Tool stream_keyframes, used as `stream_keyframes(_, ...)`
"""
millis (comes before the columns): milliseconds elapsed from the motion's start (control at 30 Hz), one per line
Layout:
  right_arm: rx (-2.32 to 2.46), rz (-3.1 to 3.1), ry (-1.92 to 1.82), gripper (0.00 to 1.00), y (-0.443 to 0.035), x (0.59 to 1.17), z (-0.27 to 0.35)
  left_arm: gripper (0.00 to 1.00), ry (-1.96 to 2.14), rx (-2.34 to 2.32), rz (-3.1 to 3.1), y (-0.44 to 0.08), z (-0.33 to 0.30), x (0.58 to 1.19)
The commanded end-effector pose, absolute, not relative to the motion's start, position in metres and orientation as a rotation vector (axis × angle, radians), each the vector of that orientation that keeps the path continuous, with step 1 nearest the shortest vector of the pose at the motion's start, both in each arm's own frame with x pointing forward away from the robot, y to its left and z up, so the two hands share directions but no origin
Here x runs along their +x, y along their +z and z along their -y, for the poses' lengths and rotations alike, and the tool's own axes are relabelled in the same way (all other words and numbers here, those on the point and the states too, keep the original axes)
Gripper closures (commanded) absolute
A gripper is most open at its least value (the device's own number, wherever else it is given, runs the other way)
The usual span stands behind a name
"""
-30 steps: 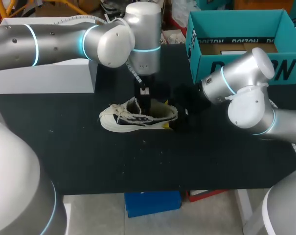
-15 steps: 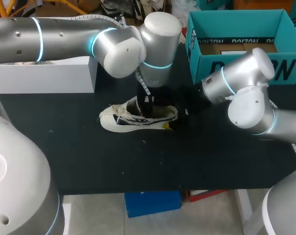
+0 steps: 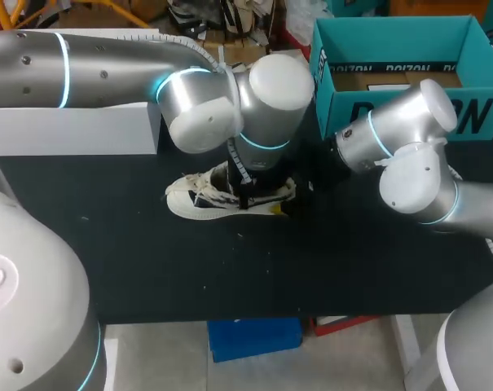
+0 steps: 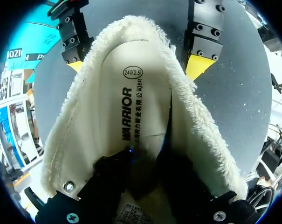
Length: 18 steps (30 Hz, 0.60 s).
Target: Take the shoe out of the shoebox, open the shoe tongue, remove and reinsert the insole, then place the shoe into the shoebox
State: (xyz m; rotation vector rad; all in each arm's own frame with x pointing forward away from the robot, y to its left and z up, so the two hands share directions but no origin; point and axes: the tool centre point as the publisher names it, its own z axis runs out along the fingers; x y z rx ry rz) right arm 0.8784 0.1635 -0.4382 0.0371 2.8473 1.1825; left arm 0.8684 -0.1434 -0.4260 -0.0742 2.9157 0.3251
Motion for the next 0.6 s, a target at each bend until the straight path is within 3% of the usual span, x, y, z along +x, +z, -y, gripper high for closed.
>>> stream_keyframes(33, 0.040, -2.850, 1.177, 1.00, -0.440, 0.879, -0.162, 0.64, 0.320, -0.085, -2.826, -0.461, 0.134, 0.876)
stream_keyframes(300, 0.040, -2.850, 1.177, 1.00, -0.440, 0.879, -0.162, 0.61, 0.220, -0.170, -2.753, -0.452, 0.129, 0.891)
stream_keyframes(600, 0.040, -2.850, 1.177, 1.00, -0.440, 0.879, -0.162, 0.65, 0.147, -0.178, -2.728, -0.442, 0.132, 0.895)
